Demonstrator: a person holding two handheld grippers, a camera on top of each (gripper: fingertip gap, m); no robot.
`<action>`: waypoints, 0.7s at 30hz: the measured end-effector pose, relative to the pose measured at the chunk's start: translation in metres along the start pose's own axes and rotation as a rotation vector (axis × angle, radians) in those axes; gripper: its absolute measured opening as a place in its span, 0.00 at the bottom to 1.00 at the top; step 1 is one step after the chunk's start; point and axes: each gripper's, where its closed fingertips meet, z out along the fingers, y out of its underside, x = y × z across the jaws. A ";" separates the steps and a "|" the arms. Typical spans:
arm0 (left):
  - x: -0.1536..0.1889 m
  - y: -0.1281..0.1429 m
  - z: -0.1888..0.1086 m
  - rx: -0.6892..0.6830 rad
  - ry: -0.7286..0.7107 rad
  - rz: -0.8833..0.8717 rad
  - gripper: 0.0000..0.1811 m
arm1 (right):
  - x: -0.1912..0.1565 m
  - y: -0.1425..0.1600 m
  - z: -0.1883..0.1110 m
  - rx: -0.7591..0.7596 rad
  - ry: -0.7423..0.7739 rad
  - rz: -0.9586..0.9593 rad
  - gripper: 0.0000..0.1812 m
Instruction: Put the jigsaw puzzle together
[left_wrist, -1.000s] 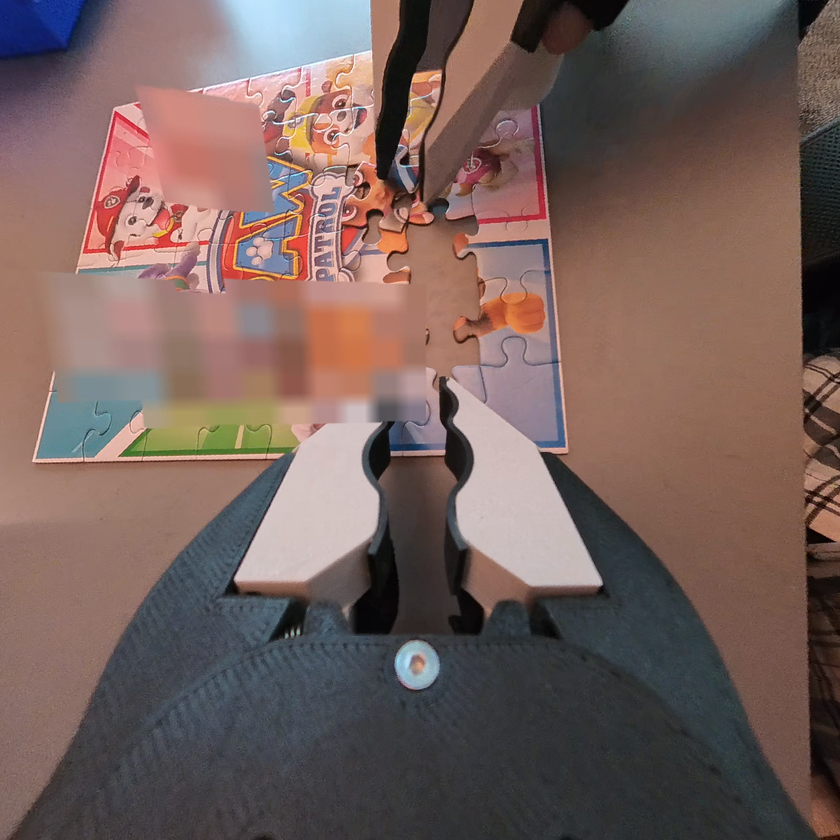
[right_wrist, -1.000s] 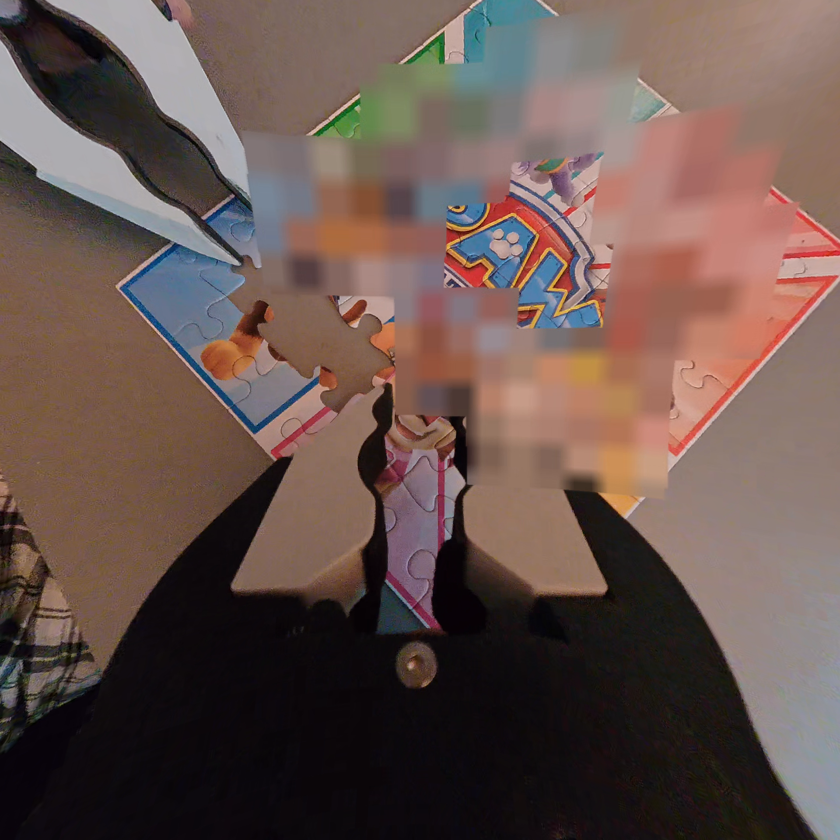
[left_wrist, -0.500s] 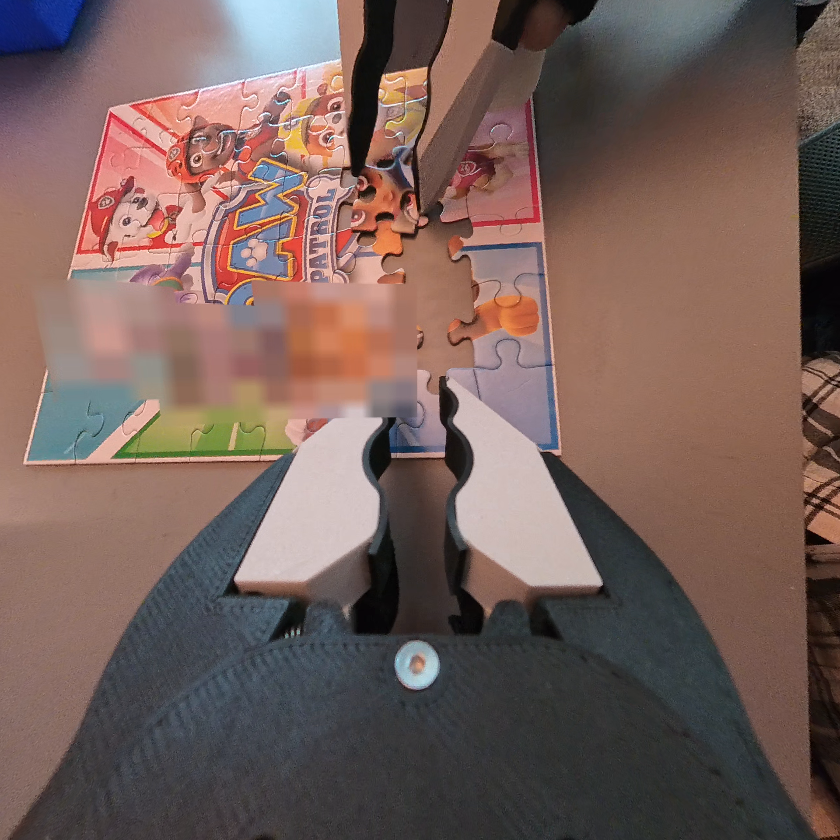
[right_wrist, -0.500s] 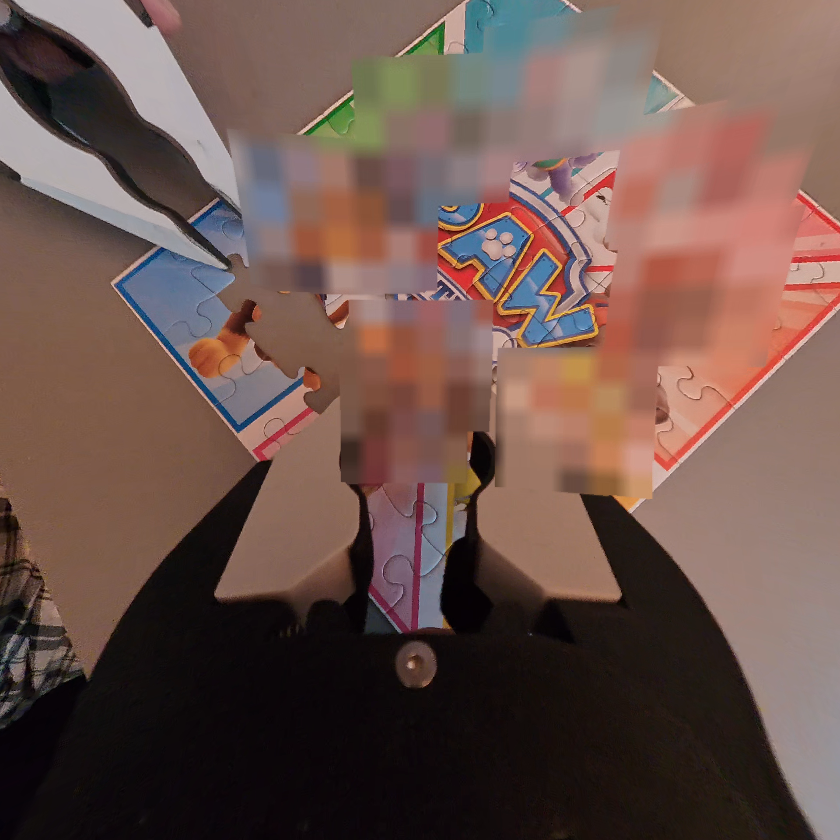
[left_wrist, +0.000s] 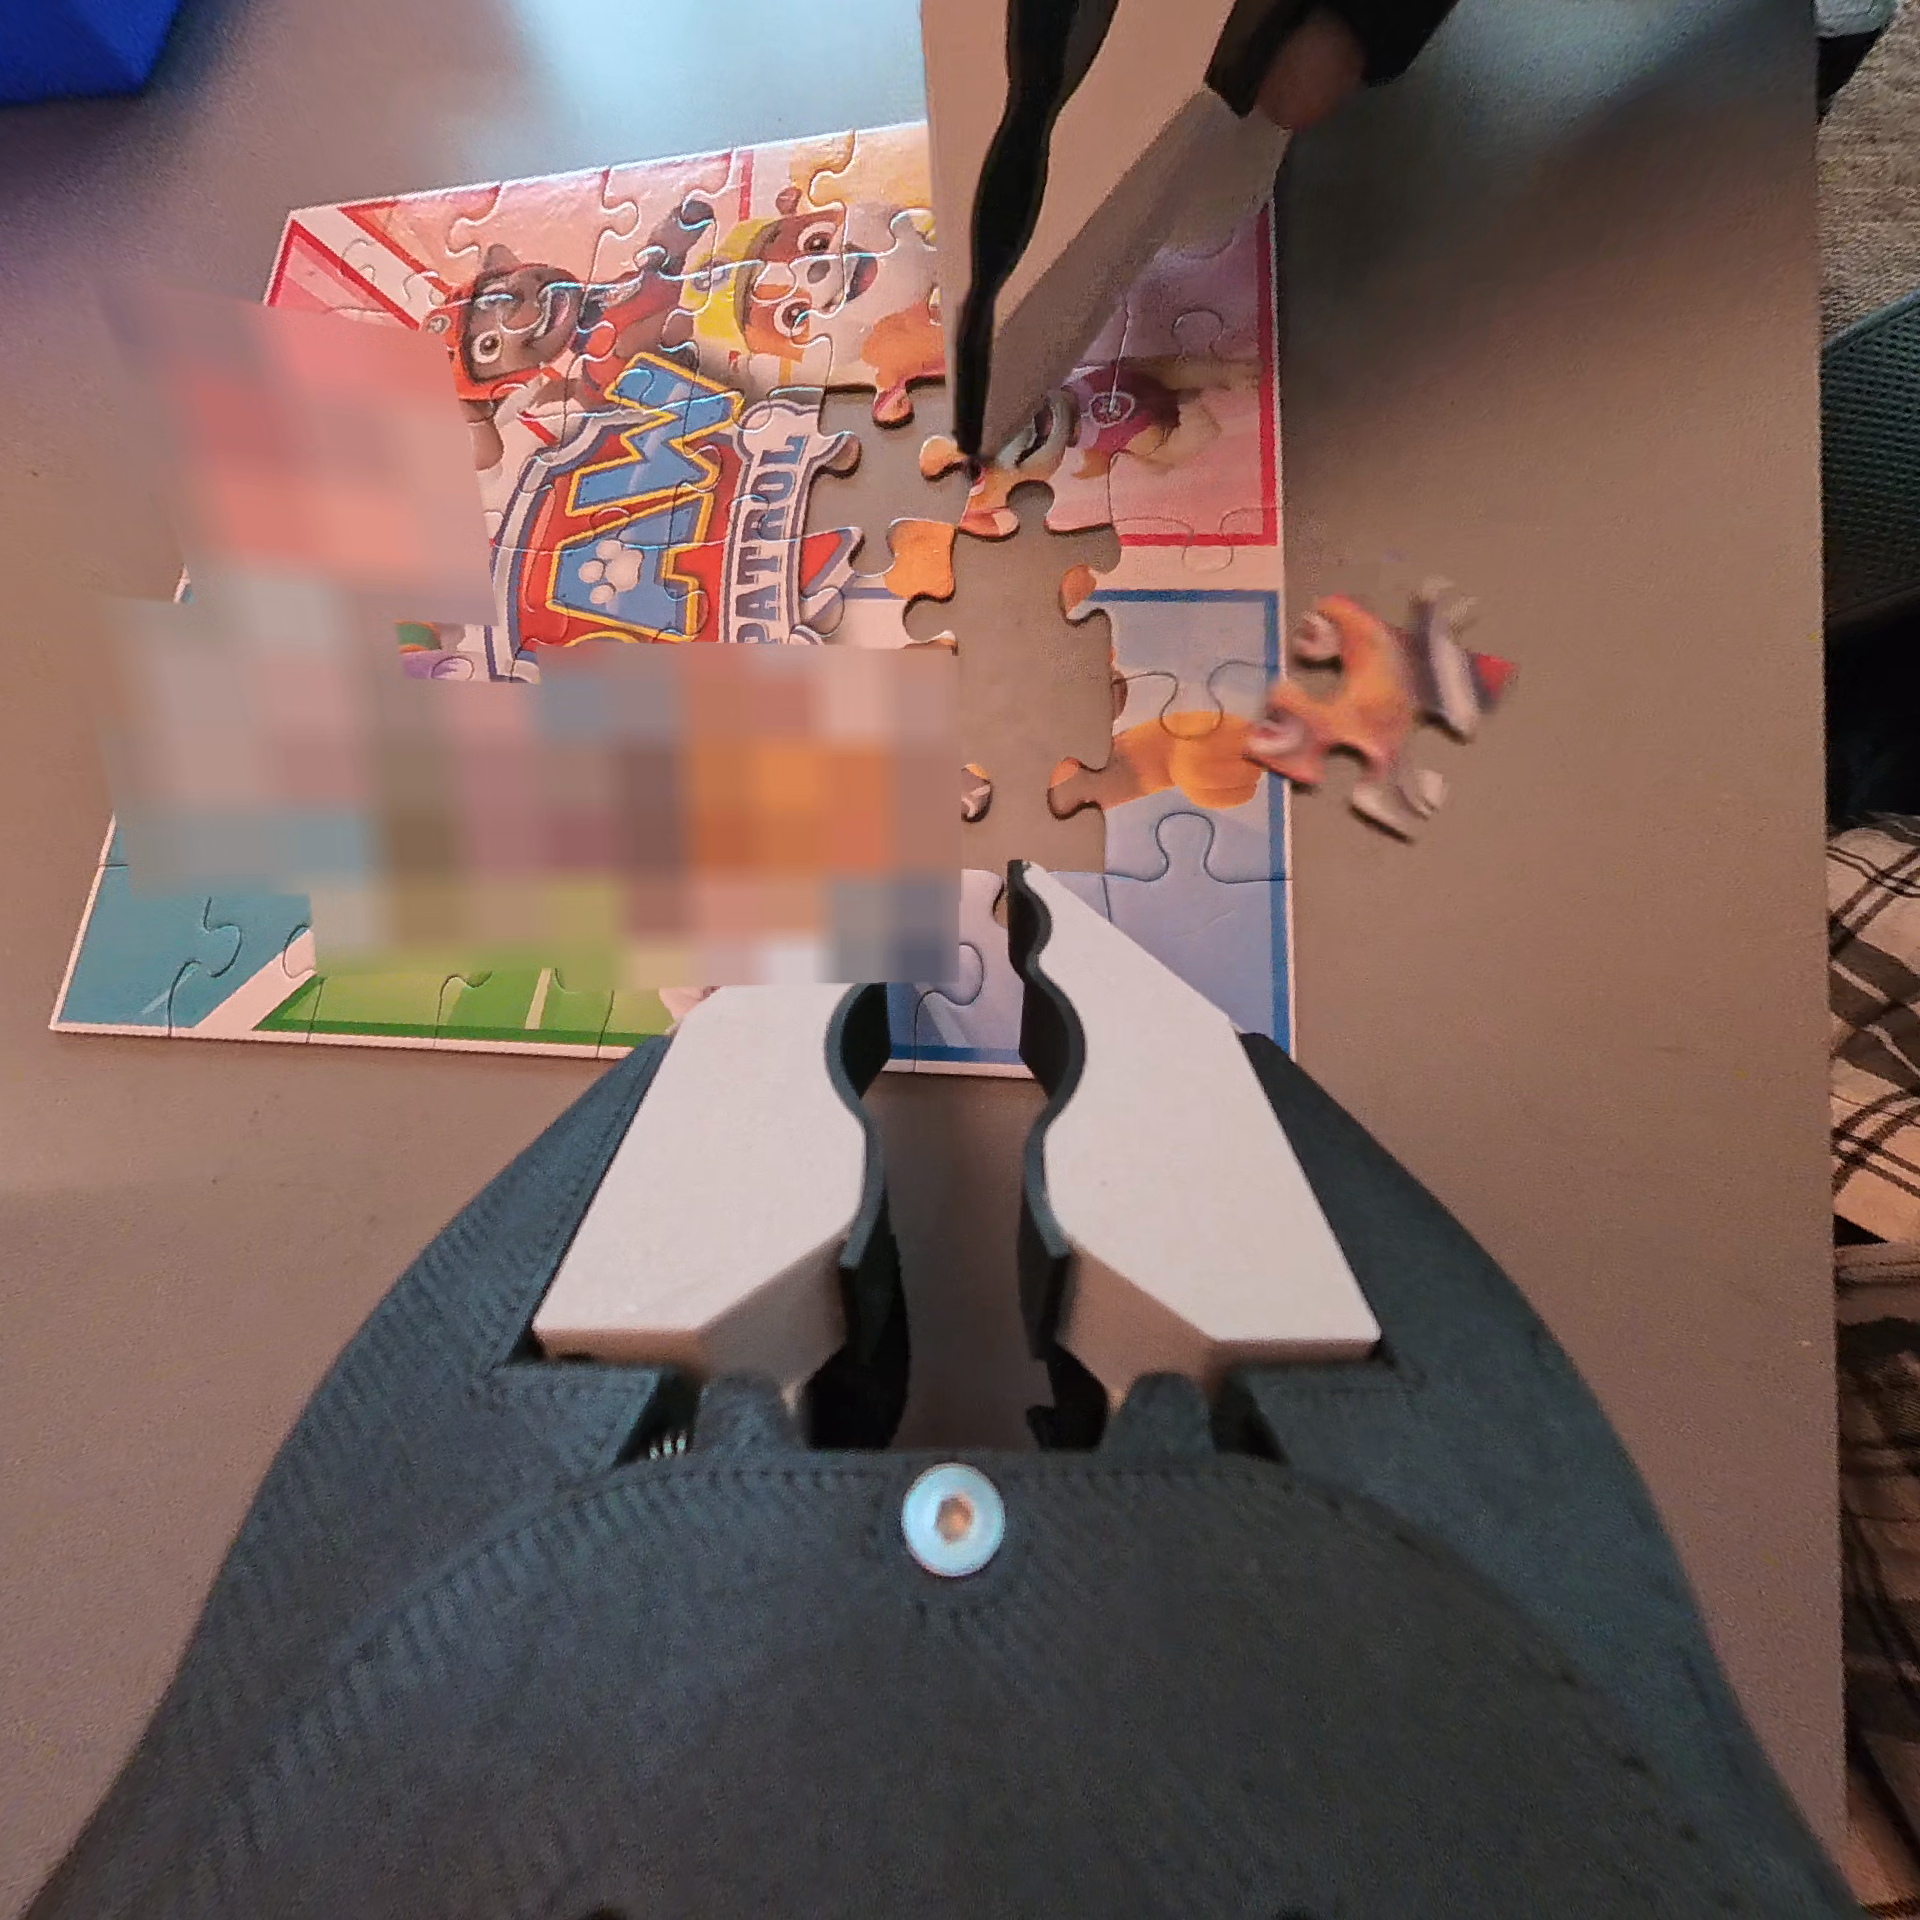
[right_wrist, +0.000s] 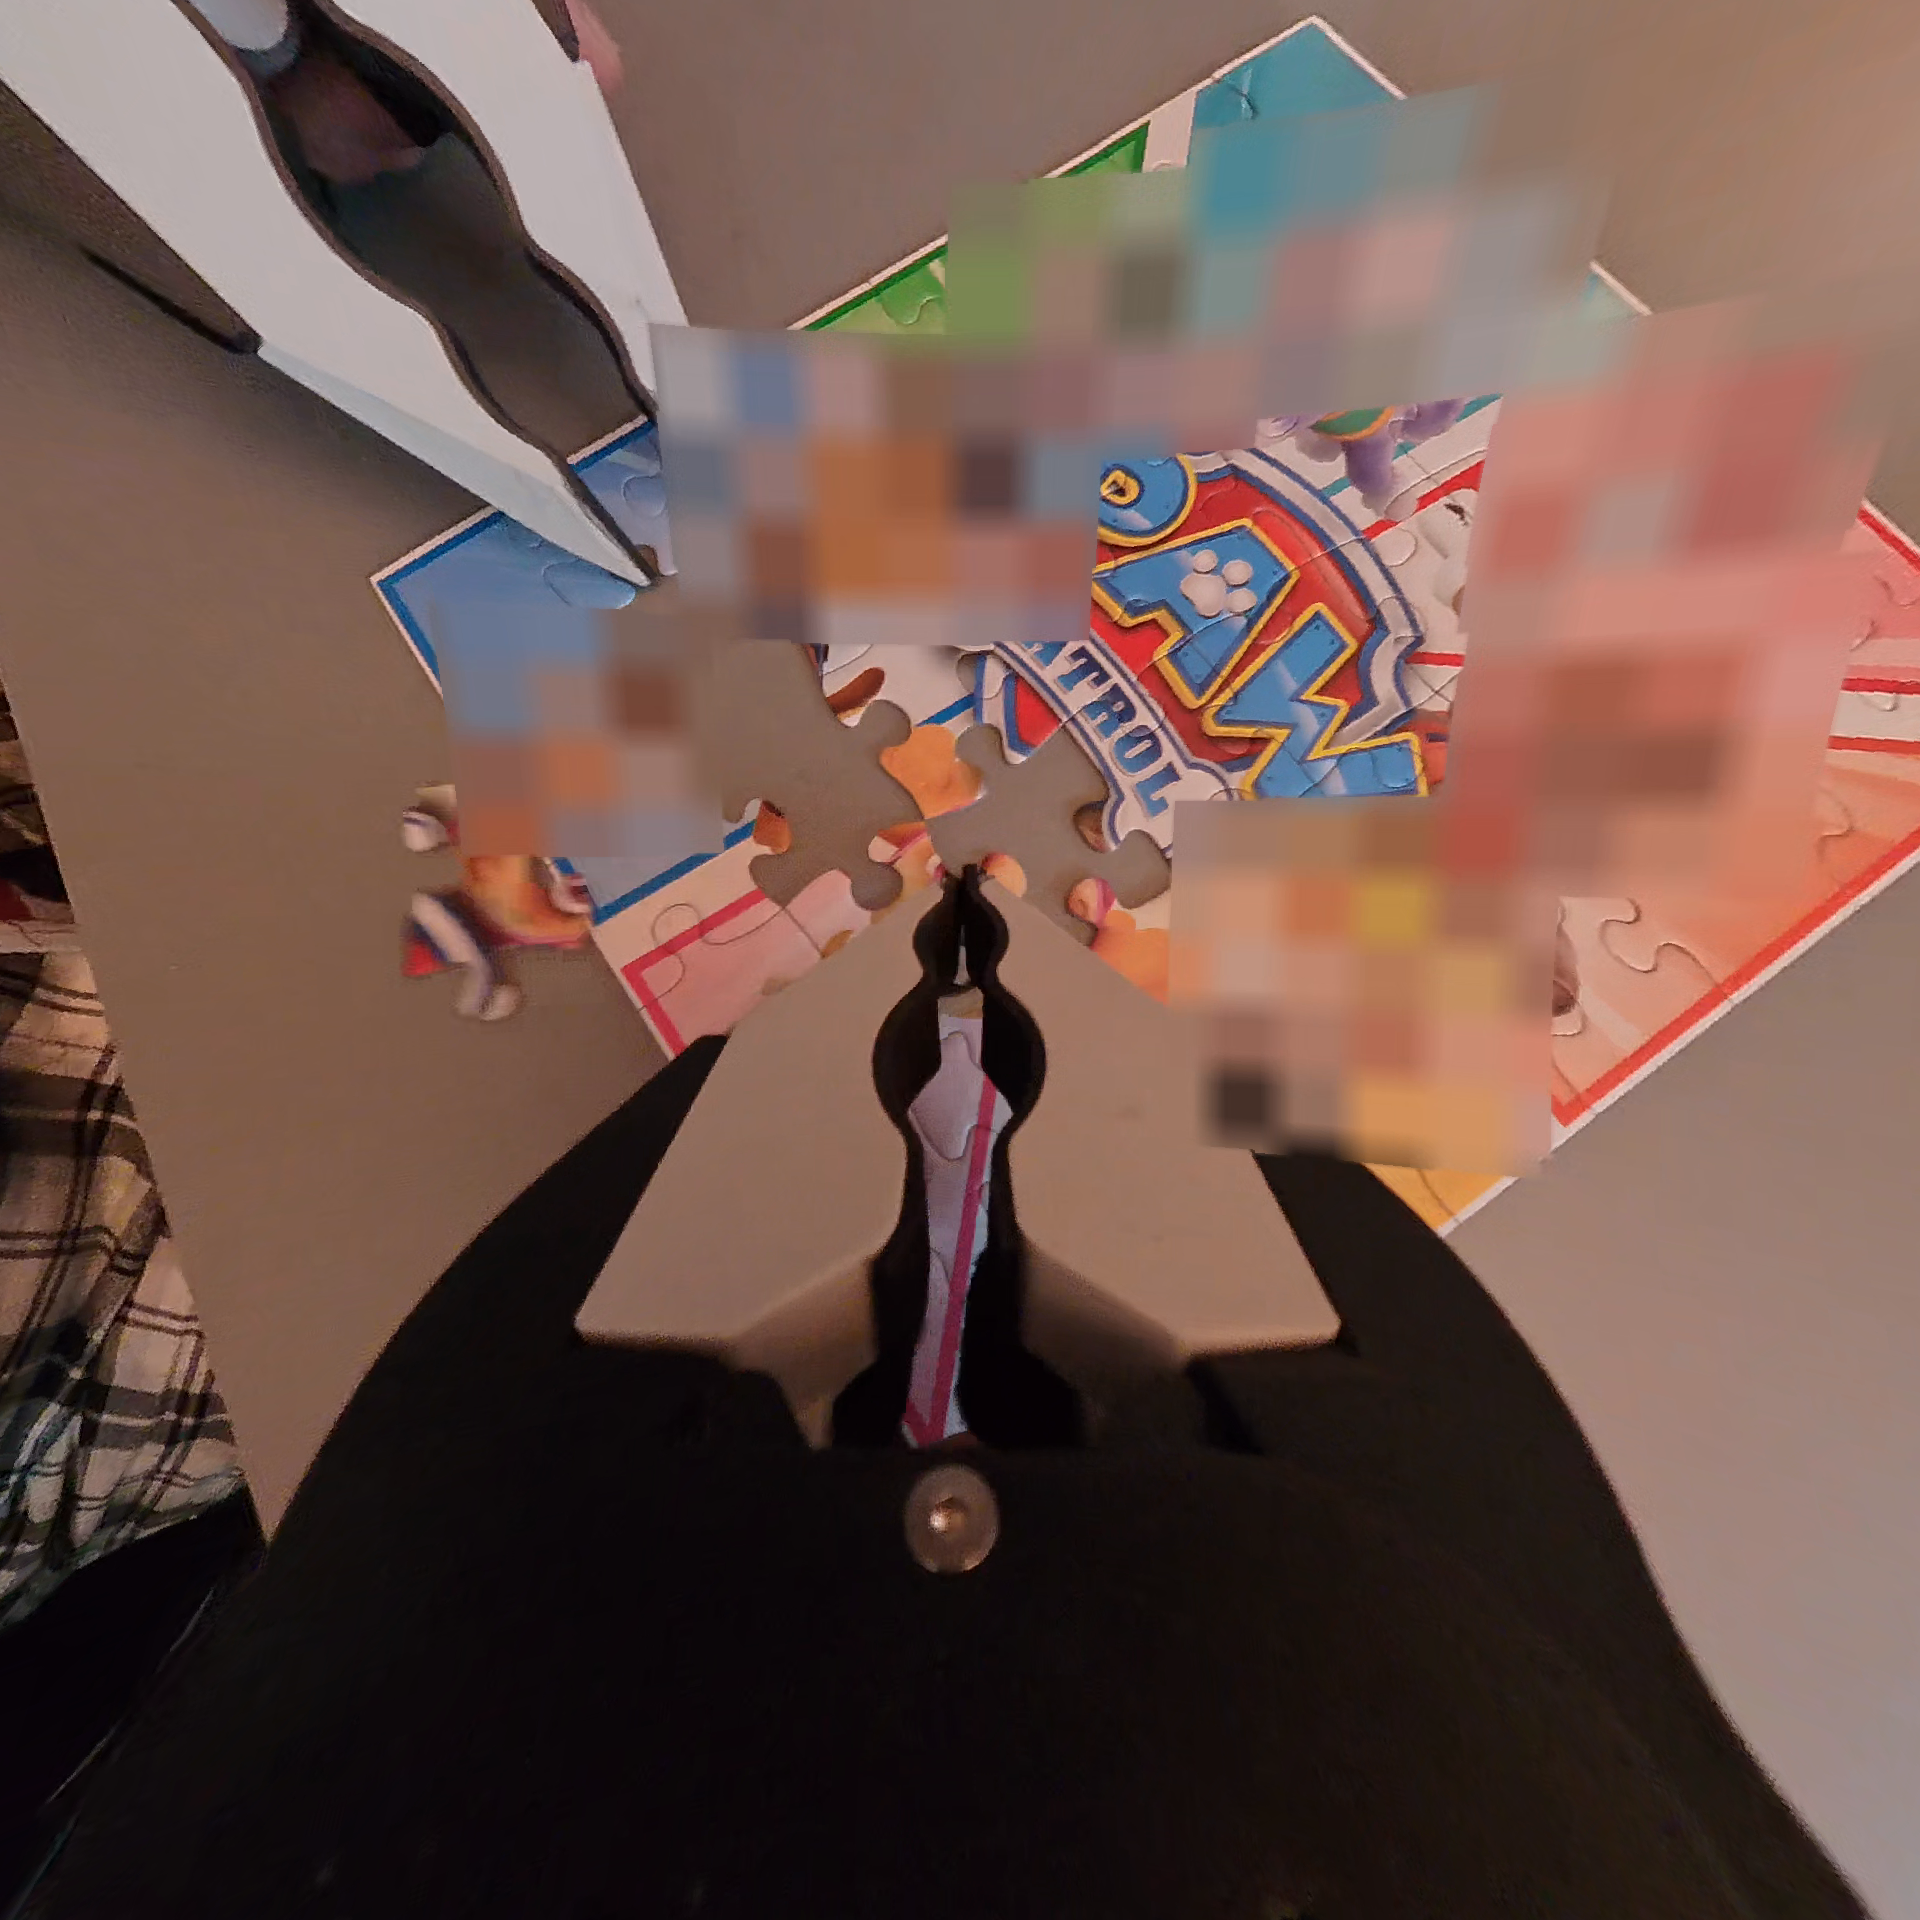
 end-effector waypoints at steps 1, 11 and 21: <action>0.000 0.000 0.000 0.001 0.000 -0.001 0.10 | 0.000 0.000 -0.001 -0.001 0.005 0.008 0.00; -0.002 0.001 -0.002 -0.005 -0.019 0.028 0.11 | -0.115 -0.013 -0.021 0.083 -0.081 -0.099 0.21; 0.017 -0.006 -0.013 0.046 0.001 0.095 0.13 | -0.152 0.010 0.006 0.039 0.094 -0.211 0.24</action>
